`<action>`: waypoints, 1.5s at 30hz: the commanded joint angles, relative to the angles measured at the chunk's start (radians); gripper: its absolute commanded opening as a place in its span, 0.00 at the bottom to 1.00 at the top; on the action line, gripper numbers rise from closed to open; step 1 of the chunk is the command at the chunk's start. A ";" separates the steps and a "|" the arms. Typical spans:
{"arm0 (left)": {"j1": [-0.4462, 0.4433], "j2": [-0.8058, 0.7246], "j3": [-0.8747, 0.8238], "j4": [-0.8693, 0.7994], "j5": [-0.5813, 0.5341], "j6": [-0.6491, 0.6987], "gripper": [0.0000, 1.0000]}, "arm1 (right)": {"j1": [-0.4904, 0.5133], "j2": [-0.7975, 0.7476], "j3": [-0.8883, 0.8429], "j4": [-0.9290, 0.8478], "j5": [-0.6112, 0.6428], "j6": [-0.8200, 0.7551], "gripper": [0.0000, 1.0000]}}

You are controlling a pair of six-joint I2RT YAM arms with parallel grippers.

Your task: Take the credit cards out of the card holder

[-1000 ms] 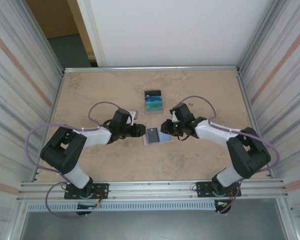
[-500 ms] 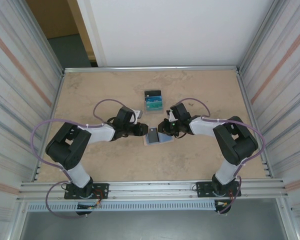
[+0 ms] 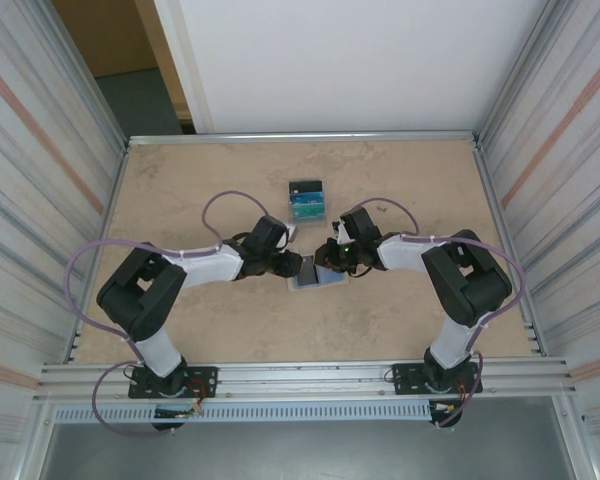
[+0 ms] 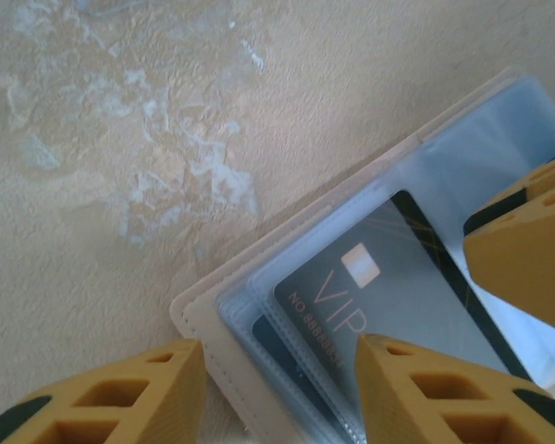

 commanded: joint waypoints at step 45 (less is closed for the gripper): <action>-0.017 0.027 0.055 -0.112 -0.093 0.037 0.45 | -0.032 -0.007 -0.028 -0.051 0.020 -0.001 0.00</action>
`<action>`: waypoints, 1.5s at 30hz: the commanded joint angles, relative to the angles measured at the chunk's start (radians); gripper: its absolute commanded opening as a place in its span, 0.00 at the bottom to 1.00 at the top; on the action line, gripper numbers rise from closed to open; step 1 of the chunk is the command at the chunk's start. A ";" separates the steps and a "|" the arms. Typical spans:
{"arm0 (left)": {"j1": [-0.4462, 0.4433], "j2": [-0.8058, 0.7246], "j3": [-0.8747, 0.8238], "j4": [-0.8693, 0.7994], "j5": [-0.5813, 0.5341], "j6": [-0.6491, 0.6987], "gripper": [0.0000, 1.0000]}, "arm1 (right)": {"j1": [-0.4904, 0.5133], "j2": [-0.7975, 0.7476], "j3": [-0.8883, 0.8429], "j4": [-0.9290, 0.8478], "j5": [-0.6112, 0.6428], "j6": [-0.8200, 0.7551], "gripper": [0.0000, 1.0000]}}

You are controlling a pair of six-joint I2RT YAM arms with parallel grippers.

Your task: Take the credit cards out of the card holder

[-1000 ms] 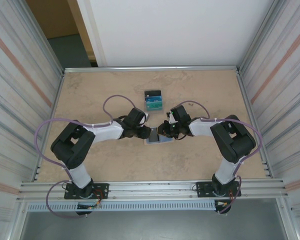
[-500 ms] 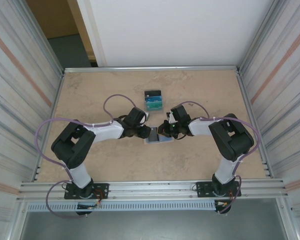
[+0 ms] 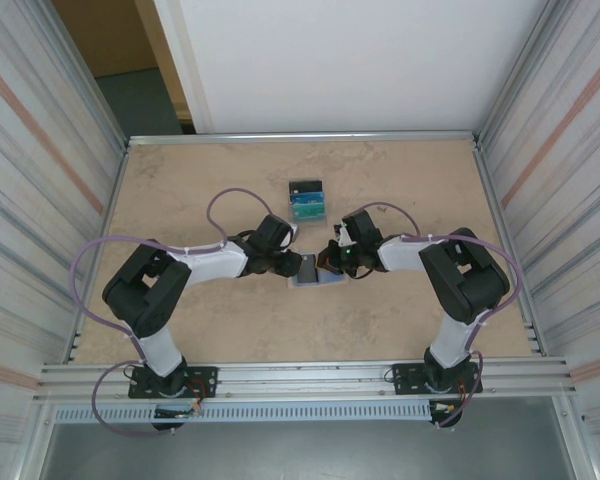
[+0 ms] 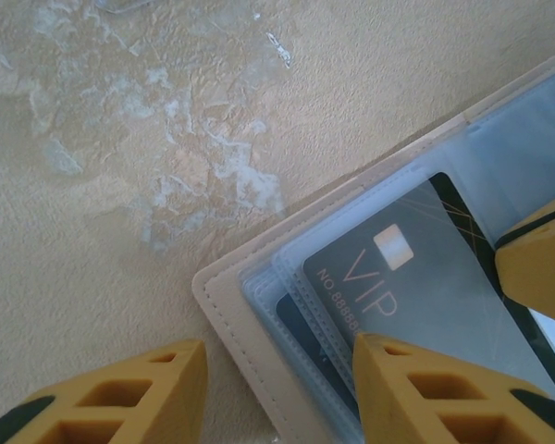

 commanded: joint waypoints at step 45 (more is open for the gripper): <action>-0.051 -0.023 0.042 -0.005 0.087 0.029 0.31 | -0.027 -0.087 -0.003 -0.099 0.045 -0.043 0.20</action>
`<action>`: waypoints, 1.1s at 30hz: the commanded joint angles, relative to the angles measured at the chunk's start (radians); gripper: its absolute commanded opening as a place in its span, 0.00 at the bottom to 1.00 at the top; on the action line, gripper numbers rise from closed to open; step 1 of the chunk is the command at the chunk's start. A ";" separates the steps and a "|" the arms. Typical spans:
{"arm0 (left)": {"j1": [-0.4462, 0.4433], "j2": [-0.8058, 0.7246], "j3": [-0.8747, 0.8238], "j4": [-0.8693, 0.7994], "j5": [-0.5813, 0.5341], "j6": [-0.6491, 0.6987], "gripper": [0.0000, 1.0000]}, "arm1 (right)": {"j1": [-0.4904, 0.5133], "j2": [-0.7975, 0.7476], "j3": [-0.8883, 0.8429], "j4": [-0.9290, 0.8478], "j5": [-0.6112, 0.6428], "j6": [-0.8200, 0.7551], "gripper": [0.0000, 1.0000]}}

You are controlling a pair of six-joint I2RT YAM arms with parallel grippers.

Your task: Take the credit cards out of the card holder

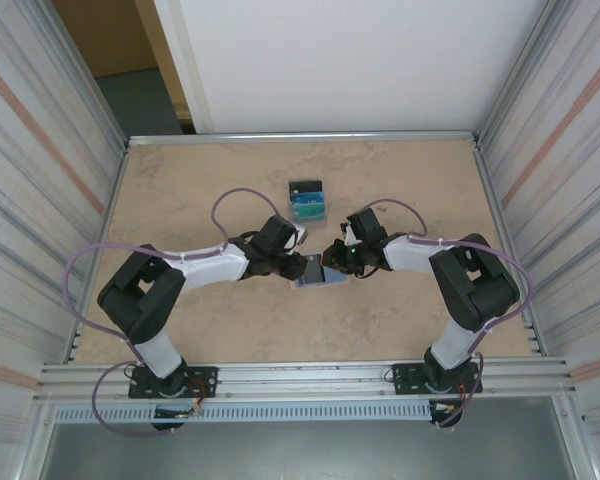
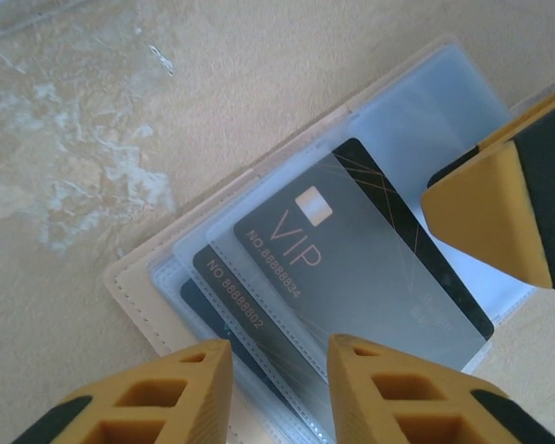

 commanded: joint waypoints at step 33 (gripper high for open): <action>-0.009 0.093 0.082 -0.089 -0.025 0.047 0.21 | -0.053 0.088 -0.059 0.191 -0.146 0.072 0.19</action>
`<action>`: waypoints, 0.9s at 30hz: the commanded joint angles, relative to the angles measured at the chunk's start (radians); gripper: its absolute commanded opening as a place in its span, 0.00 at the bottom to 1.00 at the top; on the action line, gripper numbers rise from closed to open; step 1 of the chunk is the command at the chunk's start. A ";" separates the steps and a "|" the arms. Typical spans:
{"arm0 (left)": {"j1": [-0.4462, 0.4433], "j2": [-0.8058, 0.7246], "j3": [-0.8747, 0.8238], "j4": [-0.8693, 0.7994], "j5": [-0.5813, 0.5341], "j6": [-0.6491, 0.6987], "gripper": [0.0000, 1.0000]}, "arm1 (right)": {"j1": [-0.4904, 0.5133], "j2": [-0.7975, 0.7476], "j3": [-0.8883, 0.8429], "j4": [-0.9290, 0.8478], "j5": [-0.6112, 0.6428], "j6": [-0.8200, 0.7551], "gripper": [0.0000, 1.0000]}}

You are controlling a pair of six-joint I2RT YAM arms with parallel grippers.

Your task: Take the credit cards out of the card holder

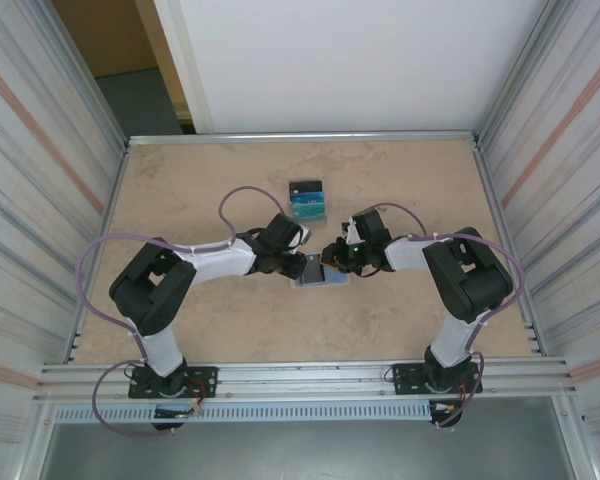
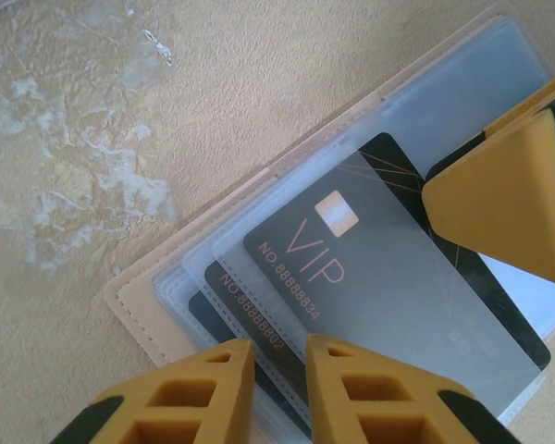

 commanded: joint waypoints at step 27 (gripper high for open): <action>-0.010 0.031 0.017 -0.033 -0.013 0.012 0.17 | -0.014 0.042 -0.029 0.056 -0.056 0.038 0.01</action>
